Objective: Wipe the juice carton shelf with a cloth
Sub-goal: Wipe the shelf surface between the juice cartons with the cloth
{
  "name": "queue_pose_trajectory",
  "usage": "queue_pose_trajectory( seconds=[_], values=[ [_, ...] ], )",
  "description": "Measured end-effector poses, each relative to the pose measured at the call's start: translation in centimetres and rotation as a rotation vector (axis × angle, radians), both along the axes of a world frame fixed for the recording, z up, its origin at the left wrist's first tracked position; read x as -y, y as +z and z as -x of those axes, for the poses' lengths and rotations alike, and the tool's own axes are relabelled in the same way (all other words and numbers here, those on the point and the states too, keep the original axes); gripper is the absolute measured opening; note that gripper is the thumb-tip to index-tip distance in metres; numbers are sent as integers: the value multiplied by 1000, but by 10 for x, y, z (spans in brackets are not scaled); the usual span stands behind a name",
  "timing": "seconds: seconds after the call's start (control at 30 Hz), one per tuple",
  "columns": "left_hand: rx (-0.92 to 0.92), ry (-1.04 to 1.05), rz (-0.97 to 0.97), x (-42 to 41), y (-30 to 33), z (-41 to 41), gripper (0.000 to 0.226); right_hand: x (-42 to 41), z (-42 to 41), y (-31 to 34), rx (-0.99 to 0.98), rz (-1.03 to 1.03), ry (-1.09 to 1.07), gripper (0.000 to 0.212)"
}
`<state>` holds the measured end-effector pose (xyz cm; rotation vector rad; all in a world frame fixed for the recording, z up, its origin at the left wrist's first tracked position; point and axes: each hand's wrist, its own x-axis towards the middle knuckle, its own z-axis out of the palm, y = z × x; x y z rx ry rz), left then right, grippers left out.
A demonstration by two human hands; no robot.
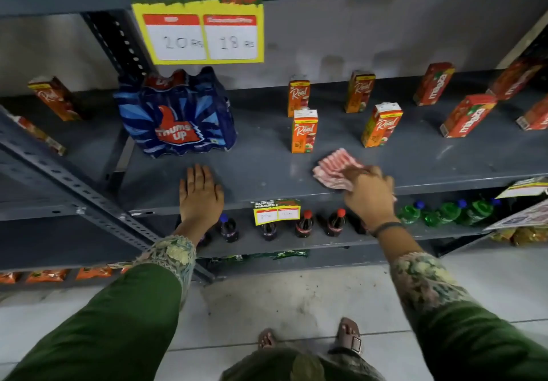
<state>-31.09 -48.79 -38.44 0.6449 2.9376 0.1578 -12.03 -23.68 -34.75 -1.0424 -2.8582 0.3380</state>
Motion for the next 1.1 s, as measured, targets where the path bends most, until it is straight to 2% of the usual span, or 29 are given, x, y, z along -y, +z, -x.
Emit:
queue_pose_trajectory(
  seconds=[0.1, 0.17, 0.23, 0.3, 0.4, 0.5, 0.57, 0.63, 0.7, 0.77, 0.83, 0.9, 1.0, 1.1],
  values=[
    [-69, 23, -53, -21, 0, -21, 59, 18, 20, 1, 78, -58, 314, 41],
    [-97, 9, -85, -43, 2, -38, 59, 20, 15, -1, 48, -115, 468, 41],
    [-101, -7, -108, -68, 4, -55, 58, -9, -4, -1, 49, -161, 414, 35],
    [-101, -13, -133, -94, 7, -72, 57, -58, -33, -3, 33, -184, 249, 30],
    [-93, -13, -133, -136, 9, -95, 57, -120, -58, 2, -39, -157, 59, 40],
    [-21, 39, -149, -177, 9, -114, 59, -124, -41, 0, -23, -69, 227, 43],
    [38, 108, -156, -196, 6, -122, 61, -109, -38, -5, -42, 27, 402, 55],
    [41, 126, -101, -205, 1, -127, 63, -102, -53, -10, -13, 61, 481, 47],
    [46, 110, -64, -207, -1, -127, 64, -120, -77, -17, -47, 31, 405, 52],
    [69, 101, -54, -206, 0, -125, 64, -152, -94, -19, -94, -18, 220, 51],
    [98, 99, -40, -206, 1, -124, 65, -178, -90, -22, -135, 31, 96, 48],
    [110, 99, -31, -206, 1, -123, 64, -173, -70, -23, -103, 64, 154, 48],
    [117, 92, -27, -205, 2, -121, 64, -131, -50, -19, -50, 72, 390, 62],
    [121, 81, -25, -204, 2, -121, 64, -107, -72, -15, -17, 122, 524, 72]
  ],
)
